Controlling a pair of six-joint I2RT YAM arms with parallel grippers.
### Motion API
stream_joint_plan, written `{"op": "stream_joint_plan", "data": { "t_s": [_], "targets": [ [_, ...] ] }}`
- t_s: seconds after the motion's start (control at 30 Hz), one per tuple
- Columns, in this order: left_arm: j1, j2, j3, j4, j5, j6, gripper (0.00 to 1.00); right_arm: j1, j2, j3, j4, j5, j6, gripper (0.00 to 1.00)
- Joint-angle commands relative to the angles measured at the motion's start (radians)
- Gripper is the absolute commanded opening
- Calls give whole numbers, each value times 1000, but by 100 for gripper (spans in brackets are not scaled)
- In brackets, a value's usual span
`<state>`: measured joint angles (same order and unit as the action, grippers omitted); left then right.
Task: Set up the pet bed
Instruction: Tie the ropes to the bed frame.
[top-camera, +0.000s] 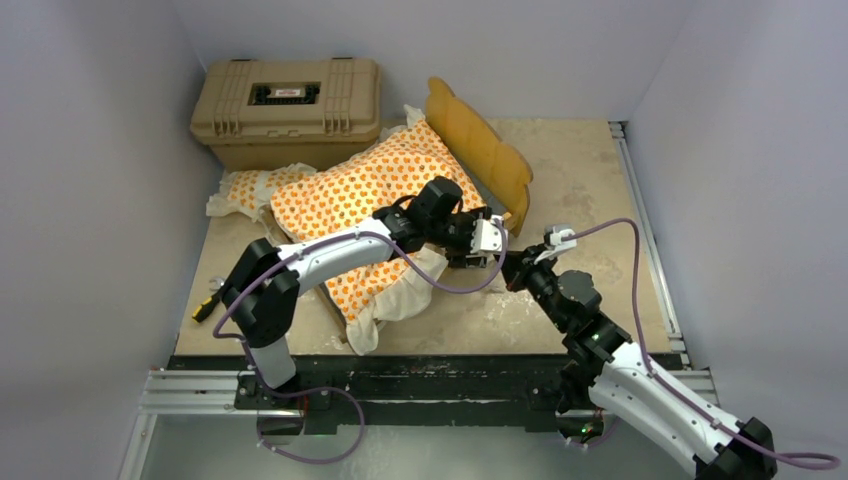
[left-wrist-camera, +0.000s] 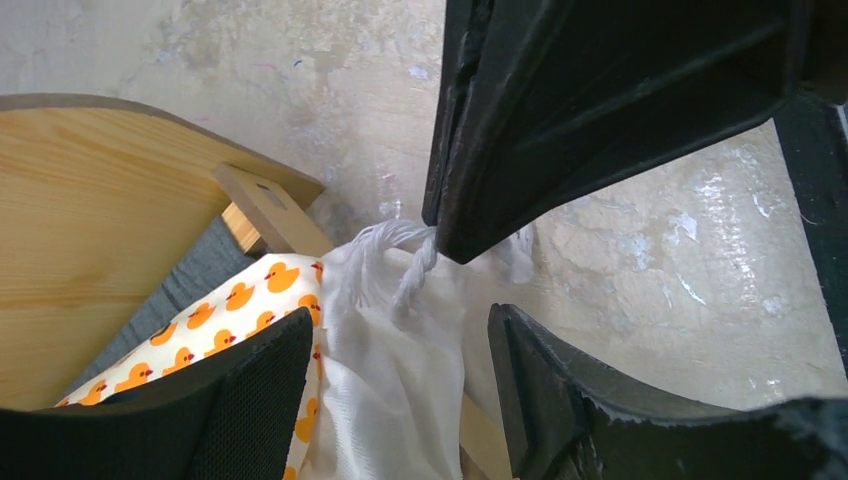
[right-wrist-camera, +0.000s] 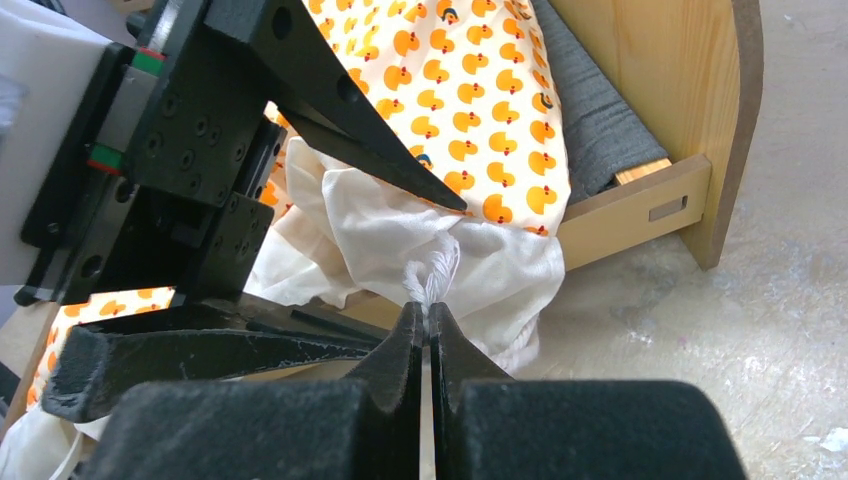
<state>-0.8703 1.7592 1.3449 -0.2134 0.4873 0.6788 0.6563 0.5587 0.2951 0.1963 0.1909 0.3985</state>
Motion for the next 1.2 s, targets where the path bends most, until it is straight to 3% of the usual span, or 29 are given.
{"op": "stream_joint_plan", "data": {
  "t_s": [0.0,0.23,0.67,0.7,0.73,0.8,0.9,1.0,1.17],
  "targets": [
    [8,2,56,-9,88,49,63,1,19,41,46,-2,-26,0],
    [8,46,99,-16,87,74,55,2,28,39,45,-23,-21,0],
    [8,58,111,-47,68,83,0,2,58,52,35,-22,-14,0],
    [8,56,110,-44,63,78,0,2,64,61,18,-13,-5,2],
    [7,55,109,-45,57,71,0,2,68,79,-9,-2,8,17],
    [8,56,110,-53,42,61,0,2,75,114,-83,33,55,35],
    [8,49,97,-60,13,49,0,2,107,188,-243,43,134,52],
    [8,26,67,-44,-19,34,0,2,148,266,-394,15,209,59],
    [8,13,49,-47,-68,20,0,2,263,376,-681,22,413,59]
  ]
}}
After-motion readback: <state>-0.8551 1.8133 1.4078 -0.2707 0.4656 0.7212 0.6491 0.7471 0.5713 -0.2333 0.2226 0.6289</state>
